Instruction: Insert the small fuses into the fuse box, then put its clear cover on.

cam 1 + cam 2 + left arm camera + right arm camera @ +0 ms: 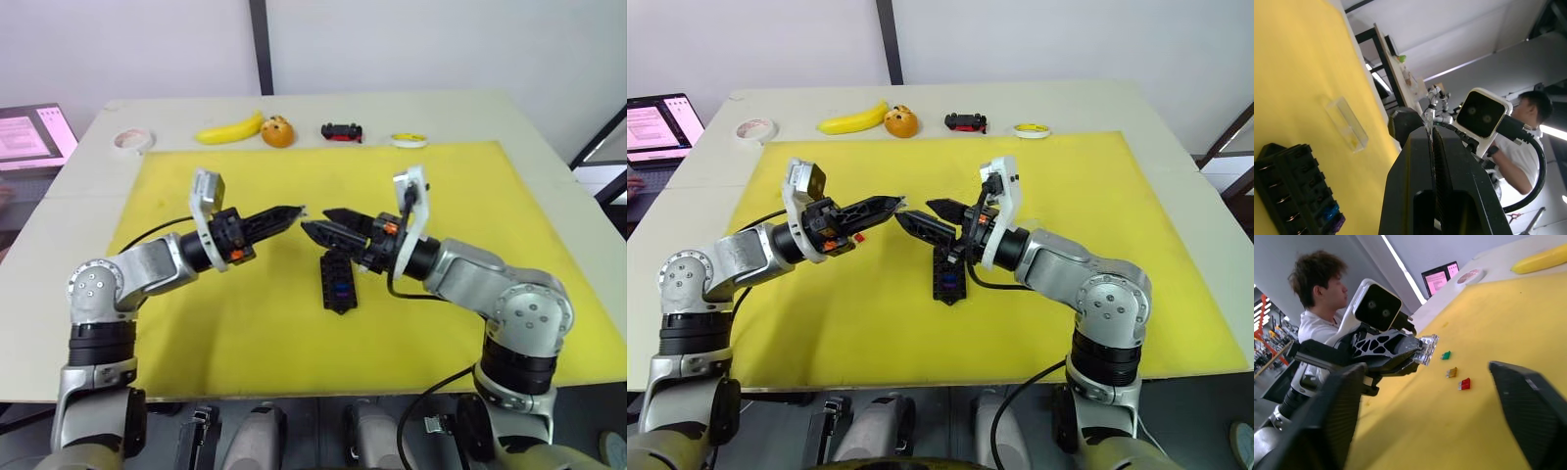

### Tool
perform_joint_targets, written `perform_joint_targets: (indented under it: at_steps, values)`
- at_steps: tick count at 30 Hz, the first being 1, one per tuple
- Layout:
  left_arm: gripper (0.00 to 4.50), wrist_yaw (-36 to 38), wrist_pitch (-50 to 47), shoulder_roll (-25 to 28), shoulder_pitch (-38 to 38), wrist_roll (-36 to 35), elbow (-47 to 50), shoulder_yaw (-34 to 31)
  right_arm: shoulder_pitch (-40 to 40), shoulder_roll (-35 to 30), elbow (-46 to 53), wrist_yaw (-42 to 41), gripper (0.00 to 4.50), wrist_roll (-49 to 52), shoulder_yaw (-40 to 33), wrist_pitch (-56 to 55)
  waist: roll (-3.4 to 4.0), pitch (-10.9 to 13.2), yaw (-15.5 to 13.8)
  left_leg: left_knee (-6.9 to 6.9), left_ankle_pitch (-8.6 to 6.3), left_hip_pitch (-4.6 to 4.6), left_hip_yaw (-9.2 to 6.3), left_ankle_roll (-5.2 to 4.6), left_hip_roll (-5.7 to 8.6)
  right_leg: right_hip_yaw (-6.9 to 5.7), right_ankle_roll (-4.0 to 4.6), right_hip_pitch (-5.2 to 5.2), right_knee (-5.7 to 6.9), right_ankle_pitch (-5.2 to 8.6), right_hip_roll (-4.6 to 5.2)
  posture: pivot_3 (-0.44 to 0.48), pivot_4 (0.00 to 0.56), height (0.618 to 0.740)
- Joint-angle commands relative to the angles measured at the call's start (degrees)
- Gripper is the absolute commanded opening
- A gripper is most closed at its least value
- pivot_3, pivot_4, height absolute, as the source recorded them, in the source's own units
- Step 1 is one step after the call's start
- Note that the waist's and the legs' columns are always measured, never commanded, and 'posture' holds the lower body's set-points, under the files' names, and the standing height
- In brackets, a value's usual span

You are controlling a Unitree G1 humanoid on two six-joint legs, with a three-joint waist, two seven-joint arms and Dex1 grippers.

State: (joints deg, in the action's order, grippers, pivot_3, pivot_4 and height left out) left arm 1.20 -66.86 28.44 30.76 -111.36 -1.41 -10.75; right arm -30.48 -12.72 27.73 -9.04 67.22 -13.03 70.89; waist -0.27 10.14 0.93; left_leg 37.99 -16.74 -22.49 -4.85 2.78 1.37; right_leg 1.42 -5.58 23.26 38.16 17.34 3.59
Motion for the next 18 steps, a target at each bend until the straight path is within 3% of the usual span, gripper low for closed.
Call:
perform_joint_targets:
  at_steps: [1,9,18]
  values:
    - [0.0,1.5,1.6,-0.1,1.6,-1.5,1.0,0.4,-1.1,0.0,0.8,2.9,2.24,5.4,-1.0,-1.8,0.0,0.0,0.0,0.0,0.0,0.0,0.01,-0.01,0.0,0.0,0.0,0.0,0.0,0.0,-0.01,0.0,0.15,0.74]
    - [0.0,1.7,3.5,-1.9,1.4,-1.6,1.3,0.6,-0.5,-0.2,-1.4,11.0,2.24,16.4,-0.4,-6.6,0.0,0.0,0.1,0.0,0.0,0.0,0.02,-0.01,-0.01,-0.01,0.0,0.0,0.0,0.0,-0.02,0.0,0.15,0.74]
    - [0.0,1.5,4.0,-3.5,0.8,-1.6,2.3,0.5,-0.1,-2.5,-2.9,14.8,2.24,21.1,2.5,-11.1,0.0,0.0,0.1,0.0,-0.01,0.0,0.04,-0.03,-0.01,-0.02,-0.01,-0.01,0.0,0.0,-0.04,0.0,0.15,0.74]
